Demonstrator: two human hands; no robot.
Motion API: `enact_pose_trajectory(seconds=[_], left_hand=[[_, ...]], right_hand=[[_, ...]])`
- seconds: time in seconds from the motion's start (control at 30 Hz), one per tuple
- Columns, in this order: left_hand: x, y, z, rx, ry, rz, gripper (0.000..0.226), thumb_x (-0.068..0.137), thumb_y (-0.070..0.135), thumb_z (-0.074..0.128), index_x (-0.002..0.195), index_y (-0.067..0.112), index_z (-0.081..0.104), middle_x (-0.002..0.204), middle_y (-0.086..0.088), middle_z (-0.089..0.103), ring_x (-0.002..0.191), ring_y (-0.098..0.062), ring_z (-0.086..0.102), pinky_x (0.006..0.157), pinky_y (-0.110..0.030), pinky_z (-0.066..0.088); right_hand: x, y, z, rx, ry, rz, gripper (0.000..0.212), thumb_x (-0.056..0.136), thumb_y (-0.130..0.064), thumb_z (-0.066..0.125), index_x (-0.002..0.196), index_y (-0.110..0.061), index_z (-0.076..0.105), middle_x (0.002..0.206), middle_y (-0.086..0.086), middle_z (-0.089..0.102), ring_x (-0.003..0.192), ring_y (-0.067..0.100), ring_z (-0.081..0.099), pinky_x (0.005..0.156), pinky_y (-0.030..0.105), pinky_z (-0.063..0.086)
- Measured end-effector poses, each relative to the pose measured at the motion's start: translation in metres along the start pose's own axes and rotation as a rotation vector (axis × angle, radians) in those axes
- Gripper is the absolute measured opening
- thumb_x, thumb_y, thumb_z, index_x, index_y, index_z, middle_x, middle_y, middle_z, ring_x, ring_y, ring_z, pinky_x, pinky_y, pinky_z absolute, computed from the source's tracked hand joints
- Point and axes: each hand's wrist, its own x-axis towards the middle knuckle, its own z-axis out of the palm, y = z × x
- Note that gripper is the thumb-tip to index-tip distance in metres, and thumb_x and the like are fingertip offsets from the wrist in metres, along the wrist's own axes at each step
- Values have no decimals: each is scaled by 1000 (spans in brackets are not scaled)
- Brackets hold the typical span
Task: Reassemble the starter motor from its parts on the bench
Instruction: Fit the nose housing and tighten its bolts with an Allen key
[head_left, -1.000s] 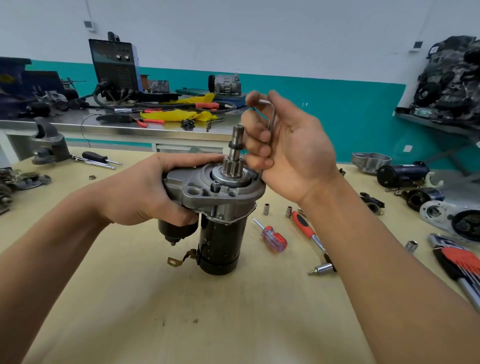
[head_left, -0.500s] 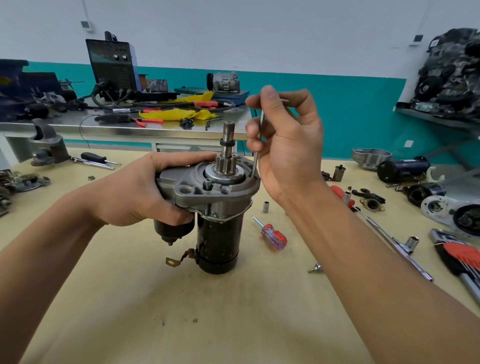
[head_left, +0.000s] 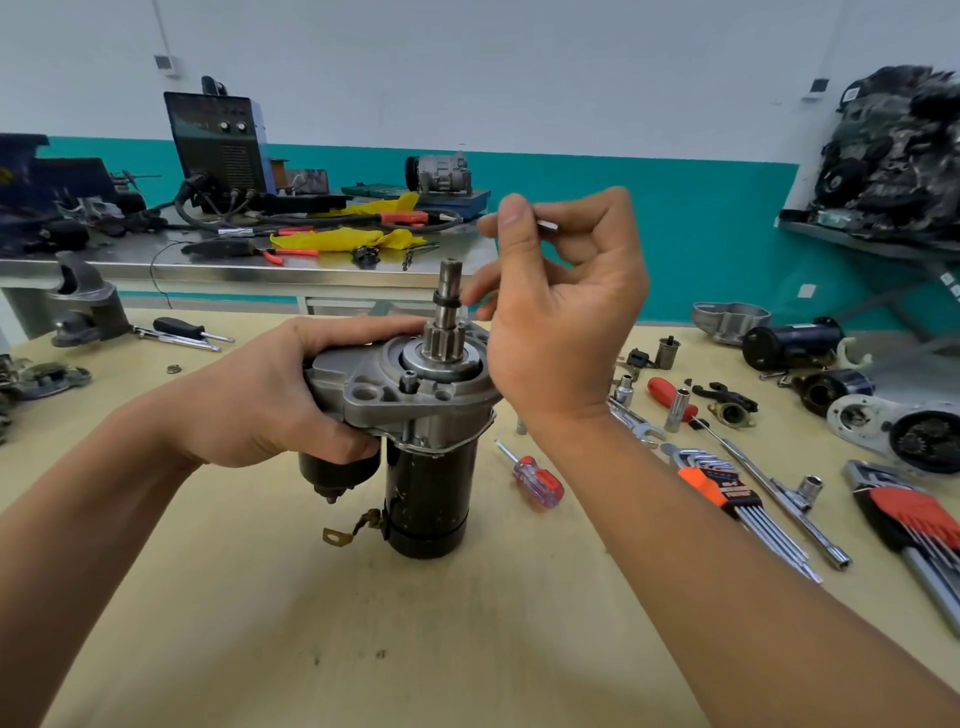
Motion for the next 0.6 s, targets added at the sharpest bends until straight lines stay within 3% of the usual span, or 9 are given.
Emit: enact_pose_trajectory(seconds=[0.1, 0.13, 0.23, 0.3, 0.43, 0.6], left_hand=[[-1, 3, -1, -15, -16, 23, 89, 58, 12, 82, 135, 48, 55, 129, 9, 68, 114, -13, 67, 92, -17, 51], [-1, 3, -1, -5, -19, 29, 89, 59, 12, 82, 135, 49, 55, 130, 9, 68, 115, -13, 67, 92, -16, 51], [-1, 0, 0, 23, -9, 25, 97, 64, -10, 83, 135, 50, 55, 130, 11, 68, 115, -10, 66, 90, -14, 51], [-2, -1, 0, 32, -9, 21, 98, 66, -16, 80, 137, 47, 54, 131, 10, 67, 116, -11, 66, 91, -15, 50], [-2, -1, -1, 47, 2, 7, 97, 67, -15, 81, 142, 39, 52, 133, 9, 66, 120, -13, 64, 96, -18, 49], [0, -3, 0, 66, 14, -1, 98, 68, -22, 78, 144, 33, 51, 133, 8, 66, 121, -15, 64, 97, -19, 49]], right_hand=[[3, -5, -1, 322, -101, 332, 16, 99, -17, 48, 84, -12, 51, 65, 7, 54, 42, 10, 40, 39, 19, 31], [5, -5, -2, 414, -140, 447, 23, 98, -28, 43, 86, -11, 53, 62, 6, 49, 43, 9, 34, 40, 19, 25], [10, -2, -8, 567, -251, 645, 51, 101, -46, 25, 92, -8, 59, 58, 2, 41, 47, 11, 21, 45, 25, 12], [12, 0, -11, 583, -317, 708, 54, 105, -43, 20, 91, -9, 60, 56, -1, 38, 48, 10, 21, 47, 27, 12], [16, 2, -16, 618, -416, 784, 44, 104, -42, 28, 88, -14, 58, 58, -6, 35, 49, 7, 26, 47, 23, 17], [17, 1, -19, 614, -485, 764, 37, 99, -43, 35, 86, -15, 54, 57, -6, 36, 48, 7, 28, 47, 22, 21]])
